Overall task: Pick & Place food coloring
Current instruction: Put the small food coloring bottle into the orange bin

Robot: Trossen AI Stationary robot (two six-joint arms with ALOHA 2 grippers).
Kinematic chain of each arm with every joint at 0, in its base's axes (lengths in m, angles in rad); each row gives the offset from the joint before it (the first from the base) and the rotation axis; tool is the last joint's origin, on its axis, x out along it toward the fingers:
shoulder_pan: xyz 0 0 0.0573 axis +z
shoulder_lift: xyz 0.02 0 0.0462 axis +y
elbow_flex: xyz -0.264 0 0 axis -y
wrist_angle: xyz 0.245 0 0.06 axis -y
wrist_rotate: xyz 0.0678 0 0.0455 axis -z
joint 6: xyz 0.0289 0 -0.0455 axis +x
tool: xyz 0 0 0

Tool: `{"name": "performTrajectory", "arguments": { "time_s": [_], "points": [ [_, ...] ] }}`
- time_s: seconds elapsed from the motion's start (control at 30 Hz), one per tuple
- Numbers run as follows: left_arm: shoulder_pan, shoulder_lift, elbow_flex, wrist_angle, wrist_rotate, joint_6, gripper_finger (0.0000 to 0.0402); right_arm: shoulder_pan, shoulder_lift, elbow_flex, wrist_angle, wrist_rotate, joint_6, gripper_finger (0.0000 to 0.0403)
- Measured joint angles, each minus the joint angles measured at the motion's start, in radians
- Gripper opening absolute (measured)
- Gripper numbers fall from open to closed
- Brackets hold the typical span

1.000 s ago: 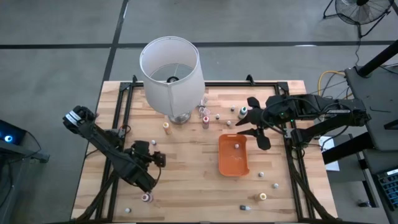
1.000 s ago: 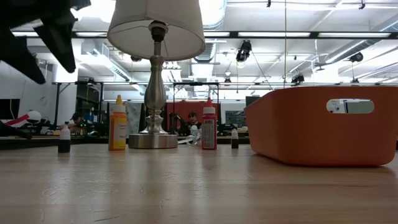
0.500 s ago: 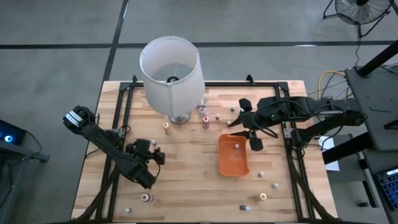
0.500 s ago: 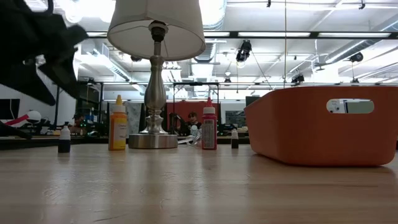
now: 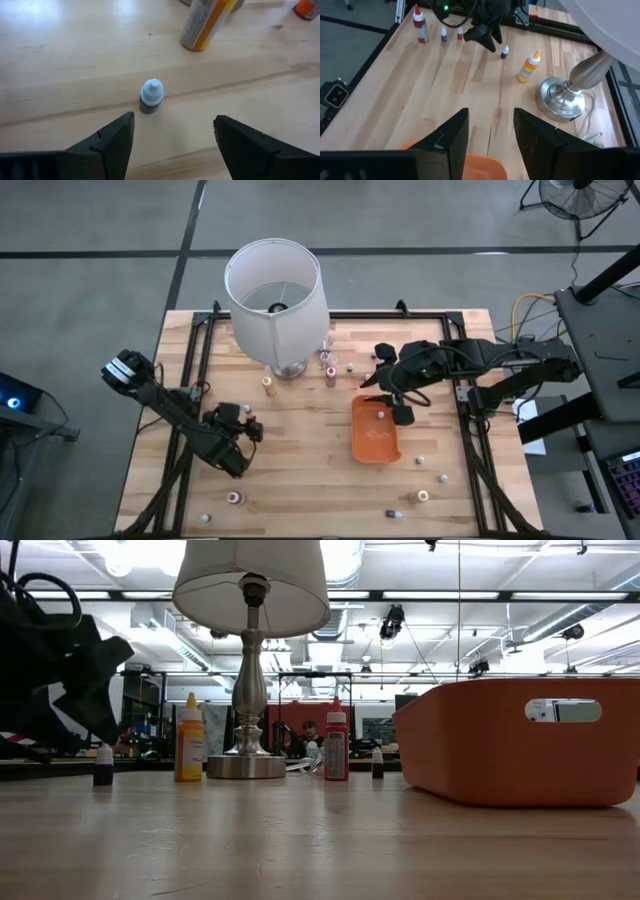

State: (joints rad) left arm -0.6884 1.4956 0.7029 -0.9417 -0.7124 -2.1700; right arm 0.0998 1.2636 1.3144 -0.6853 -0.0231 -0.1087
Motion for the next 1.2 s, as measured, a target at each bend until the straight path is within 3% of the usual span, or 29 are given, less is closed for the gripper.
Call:
{"name": "performTrajectory", "arguments": {
  "time_s": [0.8, 1.0, 1.2],
  "points": [
    [0.019, 0.0, -0.105, 0.114, -0.002, 0.179, 0.0245, 0.0, -0.001, 0.0, 0.027, 0.0, 0.003, 0.0138],
    [0.02, 0.0, -0.144, 0.241, 0.023, 0.313, 0.0245, 0.0, -0.001, 0.0, 0.031, 0.0, 0.003, 0.0132],
    [0.02, -0.002, -0.183, 0.31, 0.019, 0.31, 0.0245, 0.0, -0.001, 0.0, 0.036, 0.0, 0.003, 0.0138]
  ]
}}
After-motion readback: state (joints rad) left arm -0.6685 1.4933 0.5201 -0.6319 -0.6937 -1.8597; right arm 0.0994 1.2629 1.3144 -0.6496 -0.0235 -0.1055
